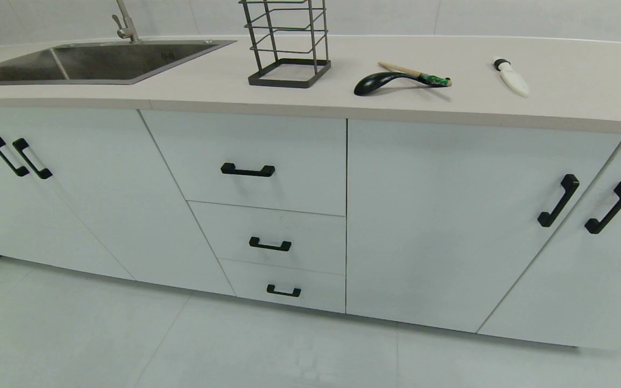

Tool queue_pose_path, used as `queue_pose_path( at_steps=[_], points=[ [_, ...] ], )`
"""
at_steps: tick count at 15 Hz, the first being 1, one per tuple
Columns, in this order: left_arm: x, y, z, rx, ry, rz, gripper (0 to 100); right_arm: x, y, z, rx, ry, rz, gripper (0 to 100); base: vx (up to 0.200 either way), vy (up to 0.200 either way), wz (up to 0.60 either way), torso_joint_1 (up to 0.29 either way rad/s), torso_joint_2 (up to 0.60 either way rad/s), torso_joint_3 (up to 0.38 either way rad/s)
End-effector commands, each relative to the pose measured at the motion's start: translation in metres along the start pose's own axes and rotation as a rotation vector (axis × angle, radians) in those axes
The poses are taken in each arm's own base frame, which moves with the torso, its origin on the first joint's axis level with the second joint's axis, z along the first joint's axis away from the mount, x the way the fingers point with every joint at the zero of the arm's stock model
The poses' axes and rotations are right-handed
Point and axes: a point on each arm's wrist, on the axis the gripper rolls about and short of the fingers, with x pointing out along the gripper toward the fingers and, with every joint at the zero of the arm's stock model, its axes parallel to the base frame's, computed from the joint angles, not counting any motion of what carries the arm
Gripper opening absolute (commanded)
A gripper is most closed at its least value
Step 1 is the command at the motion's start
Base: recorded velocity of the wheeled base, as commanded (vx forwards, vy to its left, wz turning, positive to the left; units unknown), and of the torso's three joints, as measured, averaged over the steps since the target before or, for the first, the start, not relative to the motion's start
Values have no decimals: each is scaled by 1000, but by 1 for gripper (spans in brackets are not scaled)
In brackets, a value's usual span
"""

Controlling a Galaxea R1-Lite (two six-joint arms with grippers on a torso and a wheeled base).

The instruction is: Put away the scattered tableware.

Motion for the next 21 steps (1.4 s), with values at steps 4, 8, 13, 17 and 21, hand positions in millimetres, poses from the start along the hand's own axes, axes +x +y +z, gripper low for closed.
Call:
queue_pose_path(
  at_steps=[4, 8, 13, 17, 21],
  points=[
    [0, 0, 0, 0, 0, 1, 100, 0, 0, 0, -1, 2, 2, 0, 0, 0, 0, 0, 0, 0],
    [0, 0, 0, 0, -2, 1, 100, 0, 0, 0, -1, 2, 1, 0, 100, 100, 0, 0, 2, 1],
    [0, 0, 0, 3, 0, 1, 100, 0, 0, 0, -1, 2, 1, 0, 0, 0, 0, 0, 0, 0],
    [0, 0, 0, 4, 0, 1, 100, 0, 0, 0, -1, 2, 1, 0, 0, 50, 0, 1, -1, 1],
    [0, 0, 0, 1, 0, 1, 100, 0, 0, 0, -1, 2, 2, 0, 0, 150, 0, 2, 2, 1]
  ],
)
